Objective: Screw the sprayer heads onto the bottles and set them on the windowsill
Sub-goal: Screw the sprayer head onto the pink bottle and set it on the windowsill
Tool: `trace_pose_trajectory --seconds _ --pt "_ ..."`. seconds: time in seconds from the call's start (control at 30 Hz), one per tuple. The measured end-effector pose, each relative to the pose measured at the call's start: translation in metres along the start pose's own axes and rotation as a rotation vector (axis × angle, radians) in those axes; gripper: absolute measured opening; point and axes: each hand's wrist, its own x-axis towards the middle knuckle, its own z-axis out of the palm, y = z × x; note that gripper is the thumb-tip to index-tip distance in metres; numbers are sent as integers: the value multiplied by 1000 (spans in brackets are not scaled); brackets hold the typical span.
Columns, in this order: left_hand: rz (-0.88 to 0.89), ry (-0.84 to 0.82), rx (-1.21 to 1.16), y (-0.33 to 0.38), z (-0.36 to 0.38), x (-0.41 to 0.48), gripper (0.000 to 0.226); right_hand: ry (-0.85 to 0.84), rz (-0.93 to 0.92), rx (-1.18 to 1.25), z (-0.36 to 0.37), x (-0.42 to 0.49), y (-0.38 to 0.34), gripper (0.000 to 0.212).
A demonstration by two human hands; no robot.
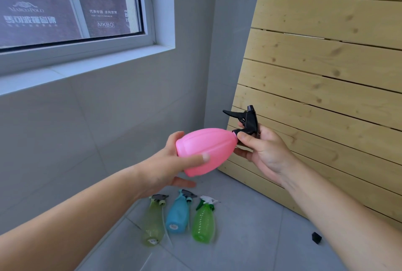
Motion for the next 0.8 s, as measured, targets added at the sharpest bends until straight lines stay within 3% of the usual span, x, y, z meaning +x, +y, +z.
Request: trace_pose_trajectory --seconds 0.07,0.17,0.2,0.3,0.4,0.47,0.57,0.63,0.7,0.8 --pt "-125 -19 -51 3 5 -1 84 15 5 2 0 -1 0 13" --pt "-123 31 -70 2 8 0 61 30 4 -2 -1 -1 -1 12" --pt "-82 44 -82 1 7 1 63 35 2 -9 -1 -2 -1 12" --pt "39 64 18 -4 3 3 97 26 9 -4 -1 -2 -1 11" --pt "85 85 130 -10 7 3 97 24 -2 -13 0 -1 -1 14" --pt "68 75 28 -13 8 6 97 20 -14 -19 -1 -1 -2 15" --pt "-53 90 -292 -7 14 10 54 25 -10 -16 -1 -1 -1 13" --pt "-109 134 -355 -5 17 11 43 37 -4 -18 -2 -1 0 12" --pt "-102 134 -321 -4 18 10 48 57 0 -13 -3 -1 0 13" --pt "-41 81 -265 -4 16 6 71 71 10 4 -6 -1 -1 13"
